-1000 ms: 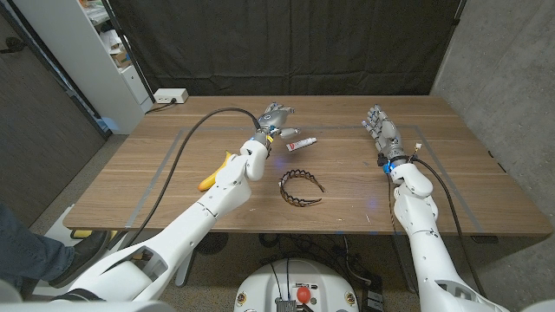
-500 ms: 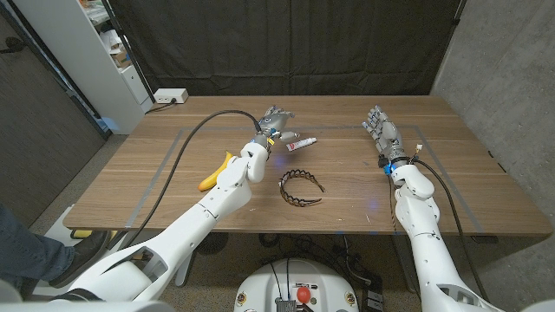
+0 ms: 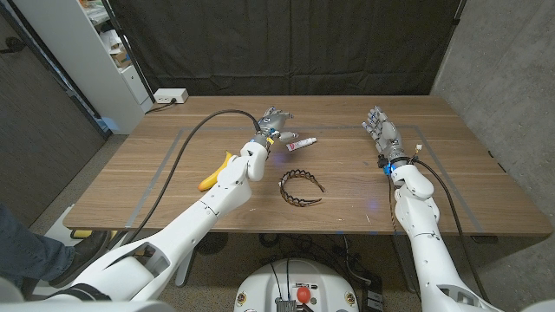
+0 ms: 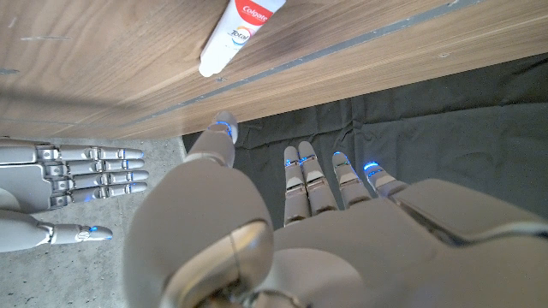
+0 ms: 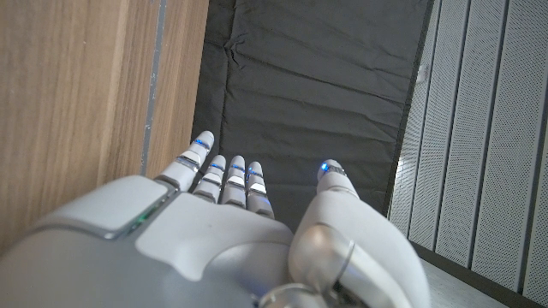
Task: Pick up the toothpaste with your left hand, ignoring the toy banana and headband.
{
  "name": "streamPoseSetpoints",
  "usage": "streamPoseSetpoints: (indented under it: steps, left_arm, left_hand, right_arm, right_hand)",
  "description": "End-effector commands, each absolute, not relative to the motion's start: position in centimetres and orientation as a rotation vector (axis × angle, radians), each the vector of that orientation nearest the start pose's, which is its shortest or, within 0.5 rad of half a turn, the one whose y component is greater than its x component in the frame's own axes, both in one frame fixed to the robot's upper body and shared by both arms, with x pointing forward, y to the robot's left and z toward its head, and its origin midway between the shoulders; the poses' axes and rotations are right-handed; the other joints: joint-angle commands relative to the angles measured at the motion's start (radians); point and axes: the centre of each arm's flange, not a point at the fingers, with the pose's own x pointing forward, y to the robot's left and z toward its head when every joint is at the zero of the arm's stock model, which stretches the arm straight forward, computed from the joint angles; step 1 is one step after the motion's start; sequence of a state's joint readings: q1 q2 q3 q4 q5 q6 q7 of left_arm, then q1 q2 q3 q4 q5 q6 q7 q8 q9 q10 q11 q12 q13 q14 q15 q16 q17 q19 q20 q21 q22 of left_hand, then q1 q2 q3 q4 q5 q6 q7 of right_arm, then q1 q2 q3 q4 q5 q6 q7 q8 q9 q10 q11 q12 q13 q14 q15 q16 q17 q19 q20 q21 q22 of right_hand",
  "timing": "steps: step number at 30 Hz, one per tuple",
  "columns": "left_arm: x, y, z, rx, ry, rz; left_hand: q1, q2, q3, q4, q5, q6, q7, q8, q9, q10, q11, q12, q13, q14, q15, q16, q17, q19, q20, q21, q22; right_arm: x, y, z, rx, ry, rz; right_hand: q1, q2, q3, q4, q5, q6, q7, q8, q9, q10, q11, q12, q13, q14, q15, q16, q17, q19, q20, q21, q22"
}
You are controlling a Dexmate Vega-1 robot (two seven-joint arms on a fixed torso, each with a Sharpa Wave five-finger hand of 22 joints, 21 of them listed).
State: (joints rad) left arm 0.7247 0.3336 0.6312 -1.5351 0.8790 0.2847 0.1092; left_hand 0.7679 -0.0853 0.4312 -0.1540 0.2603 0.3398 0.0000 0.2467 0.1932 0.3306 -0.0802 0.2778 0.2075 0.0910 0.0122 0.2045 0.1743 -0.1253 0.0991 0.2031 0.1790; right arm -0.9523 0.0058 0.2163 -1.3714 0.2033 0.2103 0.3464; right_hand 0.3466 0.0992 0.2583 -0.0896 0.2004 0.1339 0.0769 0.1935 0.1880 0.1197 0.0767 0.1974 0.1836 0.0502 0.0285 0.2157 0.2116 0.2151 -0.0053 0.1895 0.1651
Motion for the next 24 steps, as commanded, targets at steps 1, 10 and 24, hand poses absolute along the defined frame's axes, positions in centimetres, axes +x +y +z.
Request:
streamPoseSetpoints:
  steps: [1,10,24]
  left_arm:
    - [64.1,9.6,2.1,1.354,-0.680,0.151]
    - [64.8,9.2,2.1,1.369,-0.665,0.137]
    - [65.2,8.1,1.6,1.385,-0.649,0.120]
  left_hand:
    - [0.011,0.000,-0.001,0.004,0.005,0.011,0.000,0.007,0.002,0.018,-0.002,0.009,0.002,0.009,0.000,0.003,0.002,0.004,-0.001,0.002,0.005]
    - [0.013,0.001,-0.004,0.006,0.004,0.023,-0.002,0.008,0.003,0.026,-0.007,0.009,0.002,0.012,0.000,0.002,0.002,0.004,0.000,0.002,0.005]
    - [0.016,0.002,-0.010,0.007,0.003,0.040,-0.003,0.009,0.003,0.041,-0.009,0.009,0.003,0.024,0.000,0.004,0.003,0.004,0.003,0.002,0.005]
  right_arm:
    - [63.6,-30.1,-4.0,0.168,-0.689,0.145]
    - [64.0,-30.2,-3.8,0.177,-0.694,0.141]
    - [64.4,-30.6,-3.6,0.177,-0.694,0.142]
  right_hand:
    - [-0.009,0.004,0.004,-0.004,0.005,0.008,0.001,0.004,0.002,0.012,-0.001,0.000,0.006,0.008,0.003,0.000,0.003,0.005,0.005,0.001,0.005]
    - [-0.010,0.004,0.004,-0.004,0.005,0.010,0.001,0.004,0.002,0.014,-0.001,0.000,0.006,0.009,0.002,0.000,0.003,0.005,0.005,0.001,0.005]
    - [-0.011,0.004,0.004,-0.005,0.005,0.011,0.000,0.004,0.002,0.014,0.000,0.000,0.006,0.010,0.003,-0.001,0.004,0.005,0.006,0.001,0.005]
